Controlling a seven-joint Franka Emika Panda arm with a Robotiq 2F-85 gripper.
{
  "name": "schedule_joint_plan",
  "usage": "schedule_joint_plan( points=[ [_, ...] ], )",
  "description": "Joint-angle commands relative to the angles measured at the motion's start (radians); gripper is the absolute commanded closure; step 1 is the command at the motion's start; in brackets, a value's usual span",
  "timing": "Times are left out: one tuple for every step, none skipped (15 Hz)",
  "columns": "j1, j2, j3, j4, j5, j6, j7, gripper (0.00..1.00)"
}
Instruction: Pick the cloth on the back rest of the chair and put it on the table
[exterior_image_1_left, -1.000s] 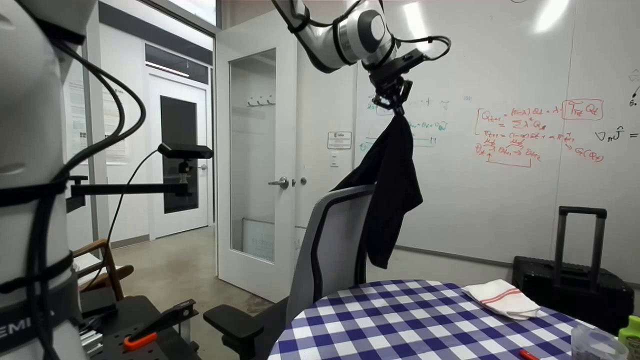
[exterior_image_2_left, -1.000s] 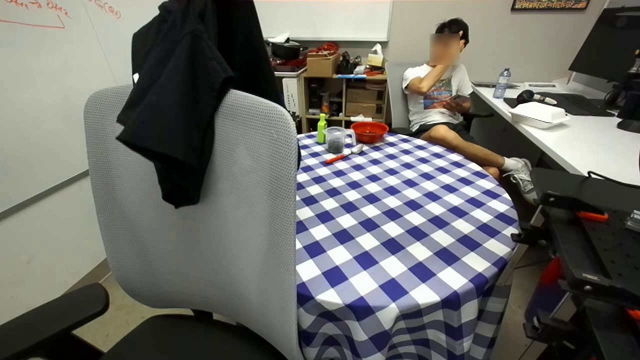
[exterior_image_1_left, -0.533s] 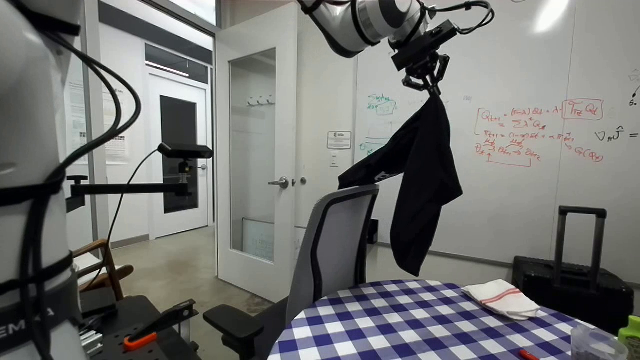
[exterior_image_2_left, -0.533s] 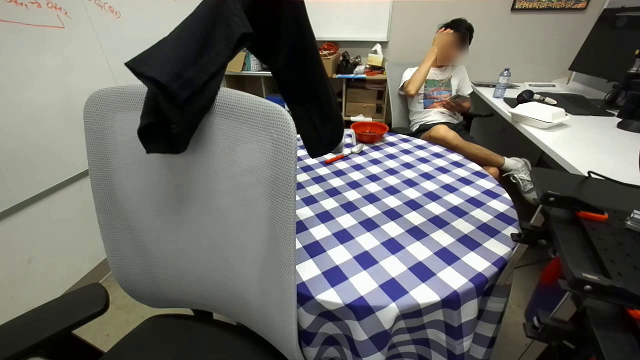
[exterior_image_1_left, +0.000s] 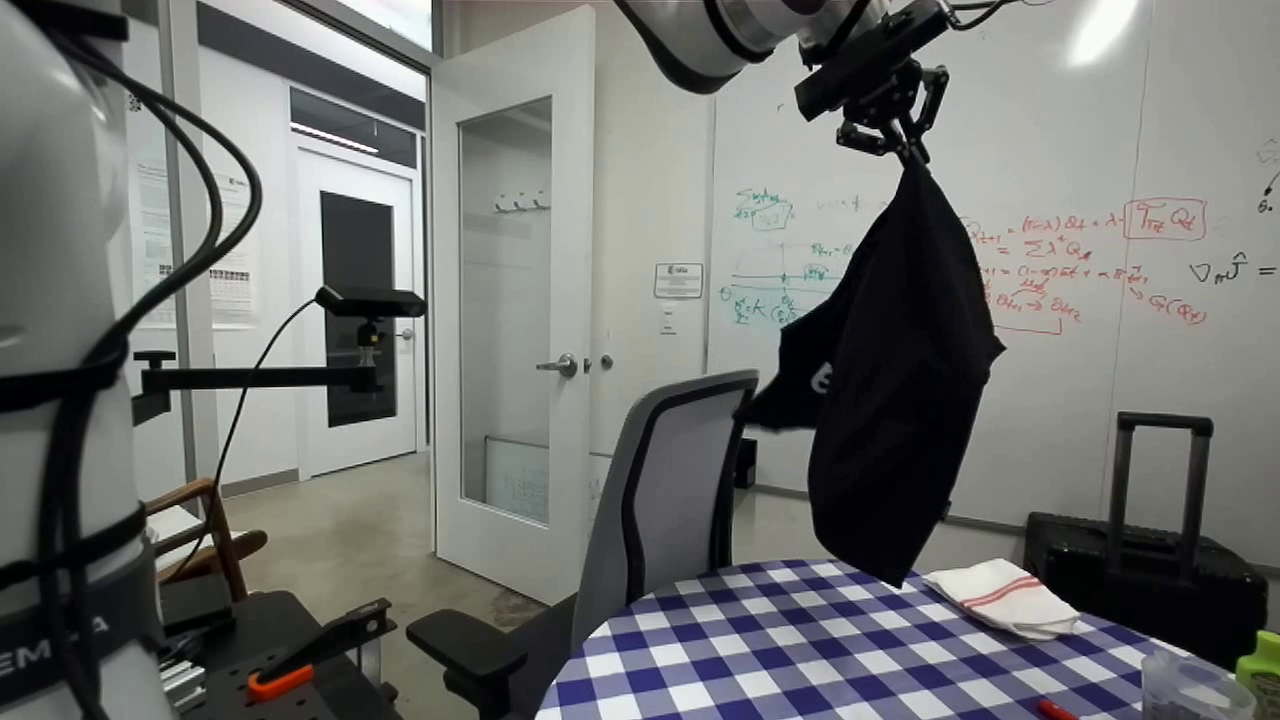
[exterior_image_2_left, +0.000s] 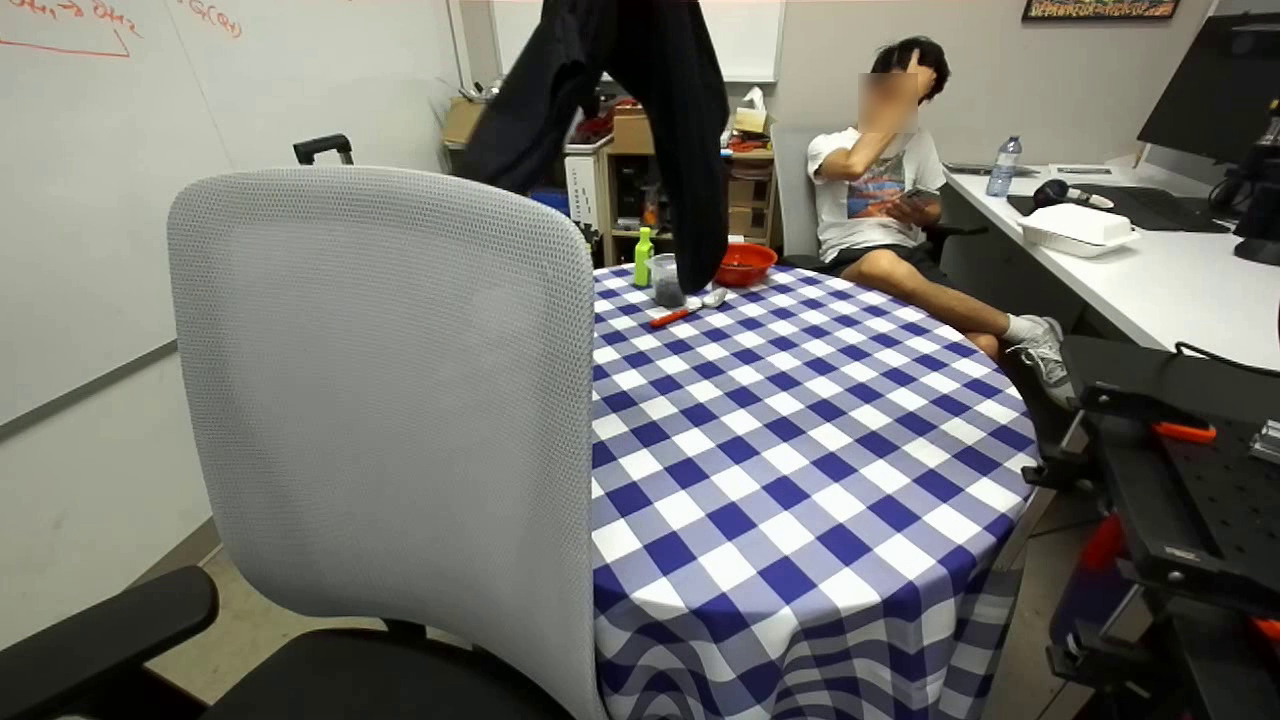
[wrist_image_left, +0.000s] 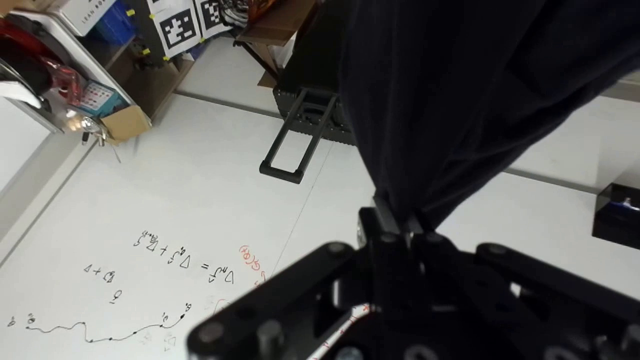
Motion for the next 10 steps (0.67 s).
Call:
schedule_joint_plan(
  points=[
    [0.022, -0.068, -0.002, -0.136, -0.001, 0.048, 0.037, 0.99],
    [0.031, -0.068, 0.004, -0.158, 0.001, 0.051, 0.039, 0.99],
    [0.036, -0.030, 0.006, -0.135, 0.008, 0.051, 0.034, 0.99],
    [0.044, -0.010, 0.012, -0.130, 0.013, 0.046, 0.027, 0.99],
    [0.052, 0.006, 0.017, -0.128, 0.014, 0.047, 0.027, 0.99],
    [0.057, 0.027, 0.021, -0.116, 0.013, 0.042, 0.029, 0.99],
    [0.060, 0.052, 0.020, -0.100, -0.002, 0.041, 0.049, 0.99],
    [0.061, 0.086, 0.013, -0.081, -0.018, 0.043, 0.074, 0.99],
    [0.062, 0.113, 0.010, -0.069, -0.016, 0.041, 0.091, 0.99],
    [0.059, 0.149, 0.008, -0.053, -0.001, 0.043, 0.109, 0.99]
  ],
)
